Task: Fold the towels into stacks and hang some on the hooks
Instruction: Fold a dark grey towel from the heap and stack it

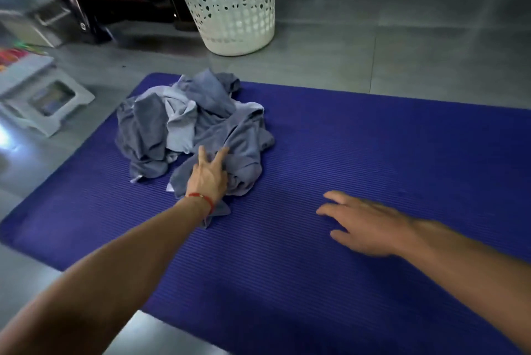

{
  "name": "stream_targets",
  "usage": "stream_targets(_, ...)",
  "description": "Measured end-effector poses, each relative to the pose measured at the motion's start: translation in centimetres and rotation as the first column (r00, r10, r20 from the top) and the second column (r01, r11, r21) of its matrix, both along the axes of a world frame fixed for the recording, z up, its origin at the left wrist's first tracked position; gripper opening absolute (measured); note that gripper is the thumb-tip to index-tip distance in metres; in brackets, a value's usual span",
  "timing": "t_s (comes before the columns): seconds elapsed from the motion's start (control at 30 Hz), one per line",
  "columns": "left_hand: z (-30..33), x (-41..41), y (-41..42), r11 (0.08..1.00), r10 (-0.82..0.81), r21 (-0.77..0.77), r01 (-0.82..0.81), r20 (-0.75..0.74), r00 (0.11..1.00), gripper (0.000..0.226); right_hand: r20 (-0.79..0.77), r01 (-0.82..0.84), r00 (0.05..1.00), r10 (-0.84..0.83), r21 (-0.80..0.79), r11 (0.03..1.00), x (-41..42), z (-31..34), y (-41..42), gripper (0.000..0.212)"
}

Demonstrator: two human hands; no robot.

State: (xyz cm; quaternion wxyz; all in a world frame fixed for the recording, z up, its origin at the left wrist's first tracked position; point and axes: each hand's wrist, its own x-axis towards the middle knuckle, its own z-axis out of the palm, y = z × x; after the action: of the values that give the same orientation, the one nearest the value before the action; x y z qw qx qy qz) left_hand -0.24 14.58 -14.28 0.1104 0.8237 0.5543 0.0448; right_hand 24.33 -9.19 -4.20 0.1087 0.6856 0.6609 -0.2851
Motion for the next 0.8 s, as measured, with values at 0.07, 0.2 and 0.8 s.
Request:
stream_targets(0.07, 0.4, 0.0, 1.1, 0.994, -0.015, -0.108, 0.025, 0.097, 0.995, 0.049, 0.015, -0.024, 1.0, 0.024, -0.006, 1.0, -0.1, 0.1, -0.3, 0.049)
stream_targets(0.2, 3.0, 2.4, -3.2, 0.996, -0.09, 0.008, 0.091, 0.249, 0.964, 0.027, -0.079, 0.068, 0.995, -0.06, 0.105, 0.992, 0.9, -0.8, -0.9, 0.04)
stream_targets(0.8, 1.5, 8.8, -17.9, 0.986, -0.085, -0.096, 0.137, 0.423, 0.902, 0.038, -0.506, 0.416, 0.652, -0.564, -0.383, 0.825, 7.5, -2.4, -8.0, 0.043)
